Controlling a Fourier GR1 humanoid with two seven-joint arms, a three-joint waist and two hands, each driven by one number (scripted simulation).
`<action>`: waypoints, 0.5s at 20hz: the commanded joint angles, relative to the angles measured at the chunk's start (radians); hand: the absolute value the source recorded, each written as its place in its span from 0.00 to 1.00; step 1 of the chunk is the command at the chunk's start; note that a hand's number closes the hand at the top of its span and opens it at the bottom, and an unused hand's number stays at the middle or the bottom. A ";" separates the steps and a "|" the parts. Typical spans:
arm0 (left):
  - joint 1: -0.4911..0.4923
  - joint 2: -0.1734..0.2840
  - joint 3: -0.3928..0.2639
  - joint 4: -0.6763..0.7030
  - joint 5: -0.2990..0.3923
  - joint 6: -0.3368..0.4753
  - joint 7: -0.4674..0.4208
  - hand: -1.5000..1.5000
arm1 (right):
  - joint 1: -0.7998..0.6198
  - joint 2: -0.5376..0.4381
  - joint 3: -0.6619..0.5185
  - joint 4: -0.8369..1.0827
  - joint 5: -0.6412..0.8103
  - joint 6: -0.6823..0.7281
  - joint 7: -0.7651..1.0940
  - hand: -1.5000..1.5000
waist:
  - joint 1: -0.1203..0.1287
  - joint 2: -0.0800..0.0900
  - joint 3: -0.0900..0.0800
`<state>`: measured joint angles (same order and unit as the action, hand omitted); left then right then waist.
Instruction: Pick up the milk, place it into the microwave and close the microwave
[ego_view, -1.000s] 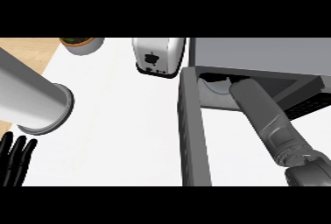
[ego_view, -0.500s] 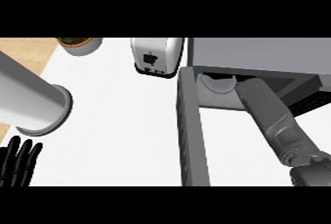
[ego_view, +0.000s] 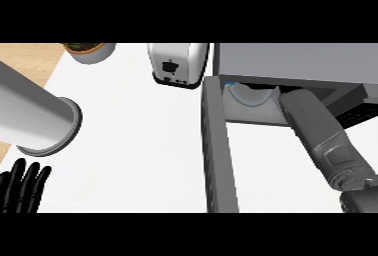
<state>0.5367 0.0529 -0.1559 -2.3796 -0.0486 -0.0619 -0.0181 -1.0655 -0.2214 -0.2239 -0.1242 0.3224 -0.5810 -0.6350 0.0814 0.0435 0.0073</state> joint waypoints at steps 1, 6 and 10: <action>0.017 -0.020 -0.037 0.007 -0.034 0.012 -0.009 0.00 | 0.009 -0.043 -0.045 -0.015 -0.046 0.094 -0.031 0.00 | -0.012 -0.017 -0.004; 0.043 -0.024 -0.051 -0.039 -0.036 0.016 0.014 0.00 | 0.047 -0.054 -0.077 -0.033 -0.082 0.190 -0.095 0.00 | -0.026 -0.025 -0.004; 0.082 -0.009 -0.014 0.003 -0.014 -0.008 -0.055 0.00 | 0.074 -0.086 -0.112 -0.041 -0.124 0.304 -0.107 0.00 | -0.033 -0.030 -0.006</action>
<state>0.5689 0.0390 -0.1738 -2.3830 -0.0669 -0.0559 -0.0305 -1.0254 -0.2539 -0.2944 -0.1429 0.2445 -0.3640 -0.6960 0.0608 0.0300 0.0051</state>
